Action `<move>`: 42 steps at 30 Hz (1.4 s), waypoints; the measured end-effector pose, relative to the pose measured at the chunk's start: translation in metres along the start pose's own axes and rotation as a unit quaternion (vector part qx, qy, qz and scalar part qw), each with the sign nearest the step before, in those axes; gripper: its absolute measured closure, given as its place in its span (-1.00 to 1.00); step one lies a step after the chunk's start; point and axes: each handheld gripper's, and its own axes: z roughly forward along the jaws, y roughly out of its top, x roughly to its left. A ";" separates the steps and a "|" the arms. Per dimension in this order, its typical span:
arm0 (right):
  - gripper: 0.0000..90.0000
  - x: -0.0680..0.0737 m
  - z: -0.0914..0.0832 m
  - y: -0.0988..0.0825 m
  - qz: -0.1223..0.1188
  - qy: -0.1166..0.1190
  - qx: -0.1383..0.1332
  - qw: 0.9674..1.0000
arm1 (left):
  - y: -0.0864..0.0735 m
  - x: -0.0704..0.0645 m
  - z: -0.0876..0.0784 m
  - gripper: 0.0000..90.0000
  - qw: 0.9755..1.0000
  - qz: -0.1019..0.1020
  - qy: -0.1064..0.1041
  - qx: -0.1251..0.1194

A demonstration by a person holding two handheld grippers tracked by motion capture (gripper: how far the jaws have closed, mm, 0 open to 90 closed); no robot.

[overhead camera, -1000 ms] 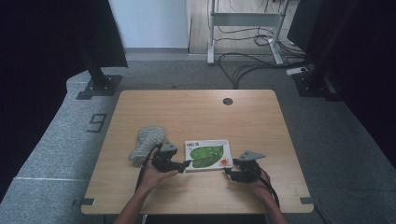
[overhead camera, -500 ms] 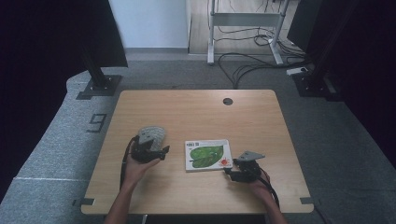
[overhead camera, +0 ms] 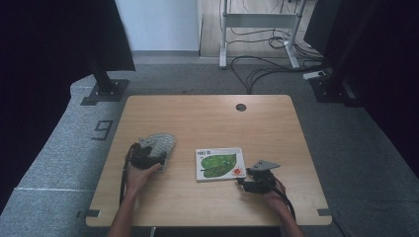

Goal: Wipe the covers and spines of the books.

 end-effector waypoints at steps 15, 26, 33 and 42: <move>0.00 0.006 0.000 -0.001 -0.014 0.006 0.000 1.000 | -0.005 0.000 0.009 0.19 1.000 0.006 -0.019 0.009; -0.07 0.010 0.001 0.000 -0.016 0.014 0.002 1.000 | -0.004 0.005 0.001 0.45 0.999 -0.011 -0.043 -0.012; -0.08 0.009 0.002 0.001 -0.015 0.012 0.001 1.000 | 0.002 -0.007 -0.011 0.46 0.995 -0.014 -0.085 -0.042; -0.04 0.008 0.002 0.001 -0.014 0.004 0.002 1.000 | 0.016 -0.039 -0.030 0.45 0.986 0.004 -0.148 -0.079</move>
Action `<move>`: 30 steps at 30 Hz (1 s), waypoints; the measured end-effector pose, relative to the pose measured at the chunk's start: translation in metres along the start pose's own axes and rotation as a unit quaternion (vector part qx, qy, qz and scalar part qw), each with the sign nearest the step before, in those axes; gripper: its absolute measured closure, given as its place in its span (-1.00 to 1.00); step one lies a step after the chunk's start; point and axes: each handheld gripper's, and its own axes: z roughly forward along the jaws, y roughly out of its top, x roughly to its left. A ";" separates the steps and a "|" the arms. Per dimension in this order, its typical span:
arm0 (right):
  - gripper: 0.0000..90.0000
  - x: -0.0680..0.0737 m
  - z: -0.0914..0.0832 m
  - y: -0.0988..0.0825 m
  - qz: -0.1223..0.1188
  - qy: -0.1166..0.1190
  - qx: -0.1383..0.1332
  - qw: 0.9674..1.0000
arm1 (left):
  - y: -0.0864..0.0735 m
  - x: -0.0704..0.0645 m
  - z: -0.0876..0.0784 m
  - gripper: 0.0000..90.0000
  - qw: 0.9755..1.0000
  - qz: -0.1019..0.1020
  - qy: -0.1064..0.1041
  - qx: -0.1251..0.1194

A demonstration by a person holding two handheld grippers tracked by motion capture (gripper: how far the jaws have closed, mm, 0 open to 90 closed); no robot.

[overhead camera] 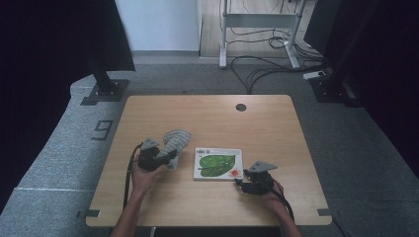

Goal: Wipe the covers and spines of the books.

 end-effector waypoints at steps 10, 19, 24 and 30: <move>-0.03 0.000 0.000 0.000 0.002 0.001 0.000 1.000 | 0.017 -0.045 0.030 0.45 0.999 0.036 -0.030 0.020; -0.02 0.001 0.001 0.001 -0.002 -0.002 0.000 1.000 | 0.027 -0.097 0.083 0.45 0.993 0.081 -0.047 0.068; -0.02 0.001 0.001 0.001 -0.002 -0.003 0.000 1.000 | 0.030 -0.117 0.104 0.45 0.990 0.097 -0.052 0.087; -0.02 0.001 0.001 0.001 -0.001 -0.002 -0.001 1.000 | 0.032 -0.138 0.124 0.45 0.986 0.113 -0.056 0.107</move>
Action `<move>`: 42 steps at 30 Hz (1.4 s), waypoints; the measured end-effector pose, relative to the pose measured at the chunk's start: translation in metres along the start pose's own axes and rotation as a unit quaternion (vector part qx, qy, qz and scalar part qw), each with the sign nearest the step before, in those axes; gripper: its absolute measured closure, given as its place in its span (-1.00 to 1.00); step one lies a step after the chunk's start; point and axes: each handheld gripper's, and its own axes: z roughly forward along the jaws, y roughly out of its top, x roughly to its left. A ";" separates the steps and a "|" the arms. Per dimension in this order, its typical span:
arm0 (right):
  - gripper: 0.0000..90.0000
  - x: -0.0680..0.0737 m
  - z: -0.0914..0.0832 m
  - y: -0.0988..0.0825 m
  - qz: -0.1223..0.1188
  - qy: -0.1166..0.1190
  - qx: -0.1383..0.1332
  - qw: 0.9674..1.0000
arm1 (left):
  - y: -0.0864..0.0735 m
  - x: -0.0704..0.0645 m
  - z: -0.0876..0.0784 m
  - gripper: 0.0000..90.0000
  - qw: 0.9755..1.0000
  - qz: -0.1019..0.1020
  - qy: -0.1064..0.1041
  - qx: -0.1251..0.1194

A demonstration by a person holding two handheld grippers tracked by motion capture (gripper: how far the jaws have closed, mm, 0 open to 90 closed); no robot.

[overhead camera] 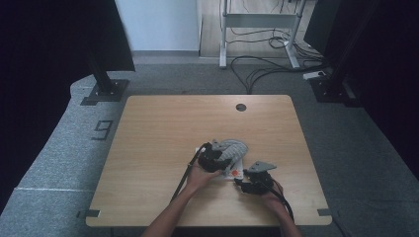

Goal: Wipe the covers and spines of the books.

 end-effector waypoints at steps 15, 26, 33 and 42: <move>0.00 0.000 0.000 0.000 0.000 -0.002 0.000 1.000 | 0.000 -0.012 0.012 0.43 0.999 0.020 0.015 0.020; 0.04 -0.001 0.000 0.000 0.005 -0.003 -0.001 1.000 | -0.005 0.013 -0.002 0.43 0.999 -0.014 0.036 0.016; 0.03 -0.001 -0.001 0.000 0.007 -0.001 0.000 1.000 | -0.025 0.044 -0.025 0.42 0.998 -0.041 0.055 0.010; 0.02 -0.002 -0.001 -0.001 0.011 0.001 -0.002 1.000 | -0.043 0.071 -0.046 0.41 0.995 -0.068 0.072 0.005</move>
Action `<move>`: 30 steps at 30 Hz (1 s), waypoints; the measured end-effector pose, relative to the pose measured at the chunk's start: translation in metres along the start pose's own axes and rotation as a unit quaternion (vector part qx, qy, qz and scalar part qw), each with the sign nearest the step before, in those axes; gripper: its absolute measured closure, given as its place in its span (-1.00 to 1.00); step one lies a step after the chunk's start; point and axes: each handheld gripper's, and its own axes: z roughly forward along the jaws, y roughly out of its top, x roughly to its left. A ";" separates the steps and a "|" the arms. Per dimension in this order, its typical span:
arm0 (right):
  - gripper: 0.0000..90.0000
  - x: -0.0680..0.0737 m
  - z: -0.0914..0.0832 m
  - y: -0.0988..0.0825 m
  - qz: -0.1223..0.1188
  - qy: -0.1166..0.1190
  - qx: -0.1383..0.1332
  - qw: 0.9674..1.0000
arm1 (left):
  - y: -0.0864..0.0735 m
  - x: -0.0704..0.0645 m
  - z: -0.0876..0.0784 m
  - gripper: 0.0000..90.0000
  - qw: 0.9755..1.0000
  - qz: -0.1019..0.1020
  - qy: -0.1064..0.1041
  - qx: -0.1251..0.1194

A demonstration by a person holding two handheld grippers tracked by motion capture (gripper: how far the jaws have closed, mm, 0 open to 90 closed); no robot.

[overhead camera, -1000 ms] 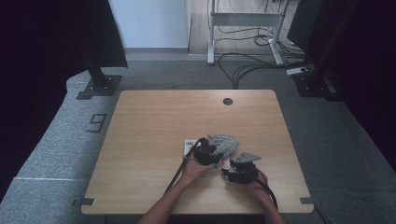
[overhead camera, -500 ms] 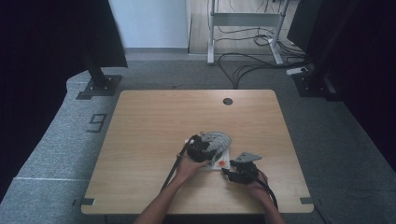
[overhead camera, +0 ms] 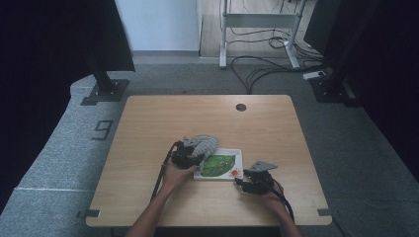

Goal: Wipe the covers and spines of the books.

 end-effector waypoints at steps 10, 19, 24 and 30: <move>0.01 0.000 0.000 0.000 0.001 0.001 0.000 1.000 | 0.018 -0.034 0.005 0.42 0.999 0.032 -0.011 -0.012; 0.00 -0.001 -0.001 -0.001 0.001 0.004 0.000 1.000 | 0.031 -0.095 0.030 0.42 0.995 0.090 -0.052 0.011; 0.00 -0.001 -0.001 -0.001 -0.001 0.005 0.000 1.000 | 0.028 -0.111 0.043 0.41 0.992 0.113 -0.048 0.027; -0.01 -0.001 -0.001 -0.001 0.000 0.007 0.000 1.000 | 0.027 -0.094 0.036 0.41 0.995 0.090 -0.042 0.023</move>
